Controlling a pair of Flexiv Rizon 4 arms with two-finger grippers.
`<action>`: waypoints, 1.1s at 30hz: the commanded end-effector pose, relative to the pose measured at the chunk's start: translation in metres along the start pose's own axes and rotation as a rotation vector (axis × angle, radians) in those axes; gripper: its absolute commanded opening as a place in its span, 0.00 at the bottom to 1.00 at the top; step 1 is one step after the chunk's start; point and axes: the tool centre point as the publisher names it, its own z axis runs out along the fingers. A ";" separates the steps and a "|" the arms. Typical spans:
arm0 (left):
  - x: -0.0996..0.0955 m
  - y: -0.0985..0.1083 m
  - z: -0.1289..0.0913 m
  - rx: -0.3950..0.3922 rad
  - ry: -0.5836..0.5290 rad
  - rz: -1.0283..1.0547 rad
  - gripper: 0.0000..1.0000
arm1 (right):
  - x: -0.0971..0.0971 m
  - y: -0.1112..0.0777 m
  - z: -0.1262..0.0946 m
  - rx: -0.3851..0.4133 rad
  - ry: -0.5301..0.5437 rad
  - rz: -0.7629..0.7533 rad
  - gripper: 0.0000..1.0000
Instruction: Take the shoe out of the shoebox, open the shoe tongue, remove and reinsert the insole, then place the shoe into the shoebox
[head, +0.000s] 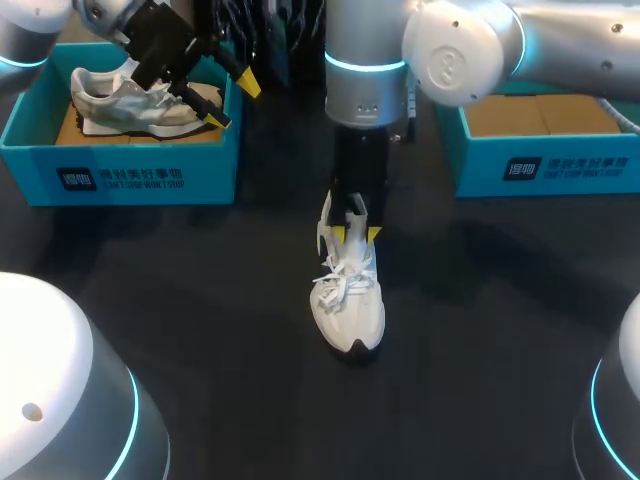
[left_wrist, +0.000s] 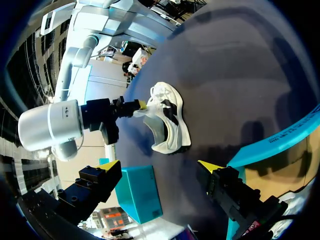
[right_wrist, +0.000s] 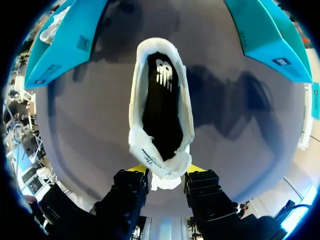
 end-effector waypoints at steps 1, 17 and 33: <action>0.000 0.000 -0.001 0.001 0.003 0.001 1.00 | 0.000 0.013 0.005 0.011 0.000 -0.018 0.35; 0.000 0.000 -0.001 0.001 0.003 0.001 1.00 | 0.003 0.005 0.003 0.020 -0.002 -0.032 0.41; 0.000 0.000 -0.001 0.001 0.003 0.001 1.00 | 0.011 0.005 0.013 0.005 0.028 -0.029 0.34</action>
